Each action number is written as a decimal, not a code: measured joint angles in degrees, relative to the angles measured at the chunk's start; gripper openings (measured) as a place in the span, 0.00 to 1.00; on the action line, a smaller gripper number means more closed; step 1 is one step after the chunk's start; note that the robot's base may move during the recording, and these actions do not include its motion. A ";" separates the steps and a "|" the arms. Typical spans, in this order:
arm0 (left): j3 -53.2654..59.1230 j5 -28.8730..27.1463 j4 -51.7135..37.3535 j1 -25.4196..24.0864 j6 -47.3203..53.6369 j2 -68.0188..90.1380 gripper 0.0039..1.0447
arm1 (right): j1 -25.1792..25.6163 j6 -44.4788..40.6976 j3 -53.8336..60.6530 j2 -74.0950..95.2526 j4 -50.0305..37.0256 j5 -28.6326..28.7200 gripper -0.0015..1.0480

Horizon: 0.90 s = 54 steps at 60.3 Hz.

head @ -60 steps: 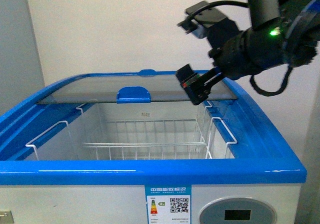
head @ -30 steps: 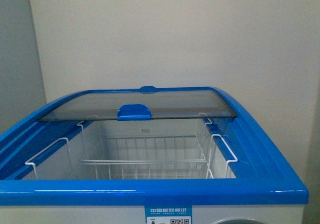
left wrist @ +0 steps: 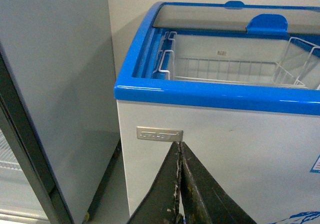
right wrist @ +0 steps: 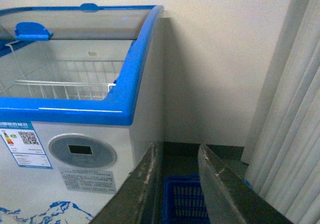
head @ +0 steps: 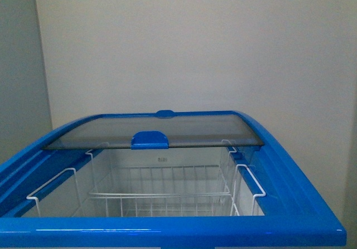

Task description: Put drink in fridge

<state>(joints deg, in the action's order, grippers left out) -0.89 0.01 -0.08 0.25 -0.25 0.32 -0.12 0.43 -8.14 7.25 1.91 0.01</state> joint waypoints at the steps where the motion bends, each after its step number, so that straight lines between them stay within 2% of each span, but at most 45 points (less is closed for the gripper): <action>1: 0.00 0.00 0.00 0.00 0.00 0.00 0.02 | 0.00 -0.02 0.24 -0.26 -0.13 0.00 0.22; 7: 0.00 -0.02 0.00 0.00 0.00 0.00 0.02 | 0.00 -0.33 1.57 -1.62 -0.70 0.04 0.02; 54: 0.00 0.00 0.00 0.00 0.00 0.00 0.02 | 0.00 -0.24 7.21 -6.84 -1.79 0.04 0.03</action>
<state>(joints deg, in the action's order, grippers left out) -0.89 0.01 -0.08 0.25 -0.25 0.32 -0.12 0.19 -0.93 0.40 0.12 0.05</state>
